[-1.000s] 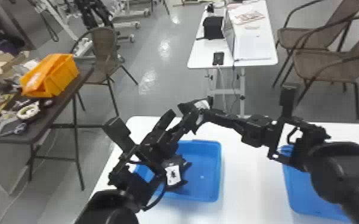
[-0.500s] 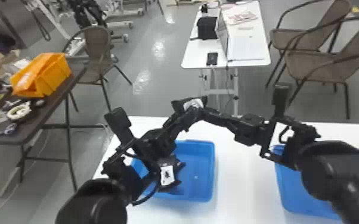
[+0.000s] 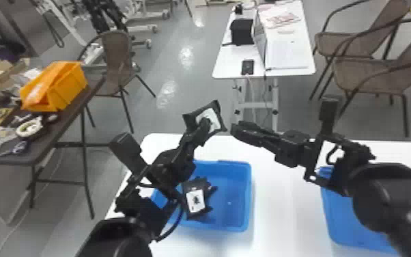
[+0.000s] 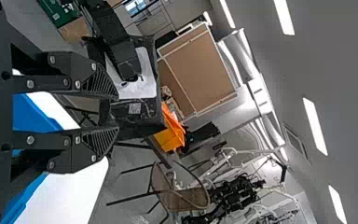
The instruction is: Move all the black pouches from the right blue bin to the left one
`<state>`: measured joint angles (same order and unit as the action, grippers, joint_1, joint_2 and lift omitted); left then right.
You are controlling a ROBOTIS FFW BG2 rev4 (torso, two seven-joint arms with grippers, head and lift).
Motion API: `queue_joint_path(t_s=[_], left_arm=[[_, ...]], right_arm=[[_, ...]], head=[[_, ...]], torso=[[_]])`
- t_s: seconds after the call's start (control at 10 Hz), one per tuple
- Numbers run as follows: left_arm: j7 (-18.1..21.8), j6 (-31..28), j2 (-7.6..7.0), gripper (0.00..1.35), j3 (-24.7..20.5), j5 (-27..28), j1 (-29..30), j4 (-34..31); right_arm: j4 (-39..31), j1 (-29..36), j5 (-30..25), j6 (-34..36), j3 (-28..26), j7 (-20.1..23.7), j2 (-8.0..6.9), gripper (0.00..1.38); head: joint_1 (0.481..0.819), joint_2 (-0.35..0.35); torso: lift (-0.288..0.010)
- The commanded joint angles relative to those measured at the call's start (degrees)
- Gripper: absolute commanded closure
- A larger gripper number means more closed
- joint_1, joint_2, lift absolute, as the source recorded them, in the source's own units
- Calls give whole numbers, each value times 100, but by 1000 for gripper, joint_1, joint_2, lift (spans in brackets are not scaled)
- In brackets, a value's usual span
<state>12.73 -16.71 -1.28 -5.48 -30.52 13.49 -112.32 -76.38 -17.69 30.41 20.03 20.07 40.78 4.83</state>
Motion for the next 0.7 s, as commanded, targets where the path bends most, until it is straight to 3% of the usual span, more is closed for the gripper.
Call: queue_joint_path(t_s=[0.0,0.2,0.4,0.6], left_arm=[[-148,432,49,1208,-164,776,171,44],[-157,80,84,1208,-322,1998,347,96],[-148,-482,84,1208,-226,2798,523,96],[-140,-579,93,1208,-76,3281,567,325]], right_arm=[[-140,151,-413,-87,-241,0,-9,121],[-747,644,-1423,-104,-829,-184,-62,145],[-1529,1382,-2206,80,-1313,-747,-123,153],[-1731,1769,-2337,212,-1735,-817,-202,157]], head=[[695,256],[695,281],[695,251],[695,214]], torso=[[10],[10],[10],[10]])
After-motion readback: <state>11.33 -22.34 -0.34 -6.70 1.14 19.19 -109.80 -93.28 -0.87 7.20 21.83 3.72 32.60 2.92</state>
